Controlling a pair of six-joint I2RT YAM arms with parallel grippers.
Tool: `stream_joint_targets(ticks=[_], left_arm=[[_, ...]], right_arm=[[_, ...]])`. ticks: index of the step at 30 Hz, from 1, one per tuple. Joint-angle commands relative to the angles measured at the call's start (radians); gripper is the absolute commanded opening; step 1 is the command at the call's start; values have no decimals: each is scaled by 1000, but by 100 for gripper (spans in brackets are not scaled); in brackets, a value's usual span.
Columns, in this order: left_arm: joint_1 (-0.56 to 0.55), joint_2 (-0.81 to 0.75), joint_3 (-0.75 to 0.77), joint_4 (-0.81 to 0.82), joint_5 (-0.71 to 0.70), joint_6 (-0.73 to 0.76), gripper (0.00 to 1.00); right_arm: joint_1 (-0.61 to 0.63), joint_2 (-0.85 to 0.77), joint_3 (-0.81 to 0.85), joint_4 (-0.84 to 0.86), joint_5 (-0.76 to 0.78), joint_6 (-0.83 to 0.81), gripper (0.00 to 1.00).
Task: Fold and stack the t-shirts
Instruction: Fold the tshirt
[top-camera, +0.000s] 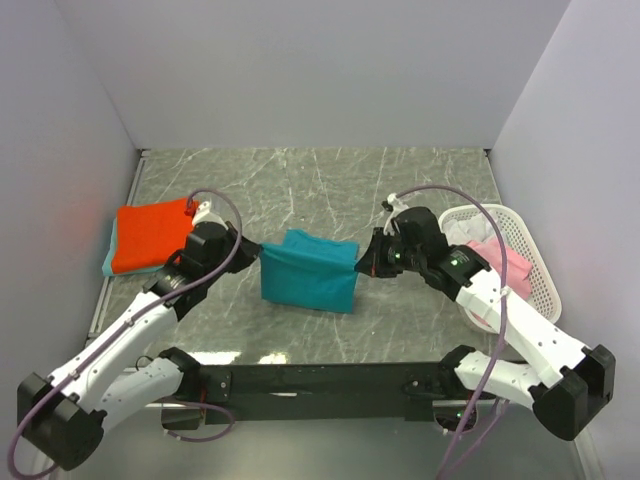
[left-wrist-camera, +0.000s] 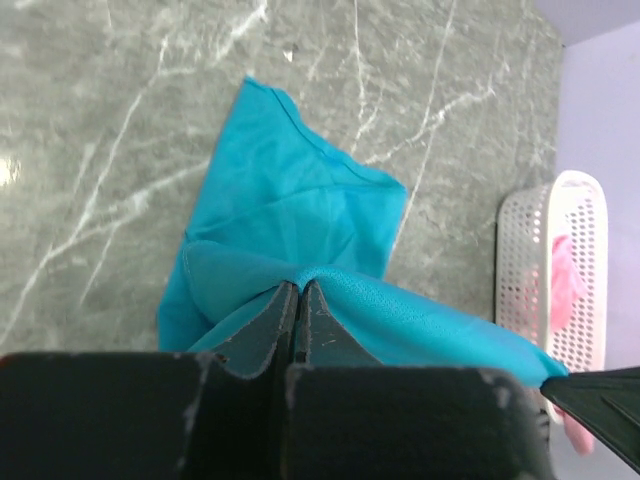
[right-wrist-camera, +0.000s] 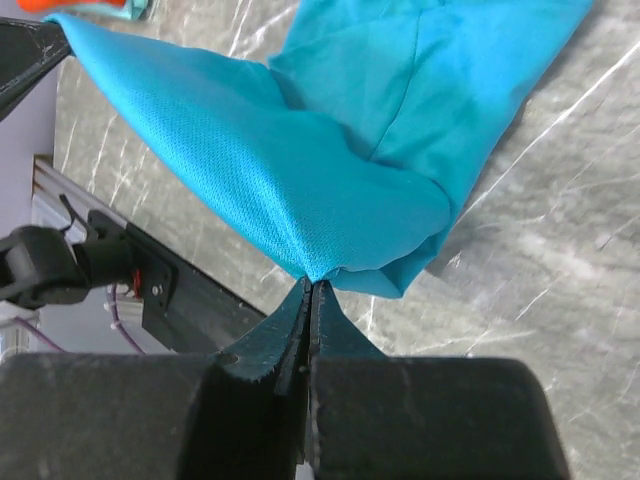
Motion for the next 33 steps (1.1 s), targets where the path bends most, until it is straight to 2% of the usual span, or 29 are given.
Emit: stream_joint_targets(ticks=[1,9,23,28,33], left_arm=[[4,60,78,49,-88,55,1],[45,200,136,111,-33,101,1],[108,461,221,260,72,180,1],[128,576,276,248,67,183,1],[139,695,328,263,124,190,1]], right_arm=[[-35,28,51,26,-24,-40,0],[-96,114,58,76,-96,-43,0],[-200,297,104,139,-118,-35,0],[-222,381,121,194,-130,-55,0],[-257,450,144,205,-97,-54,0]])
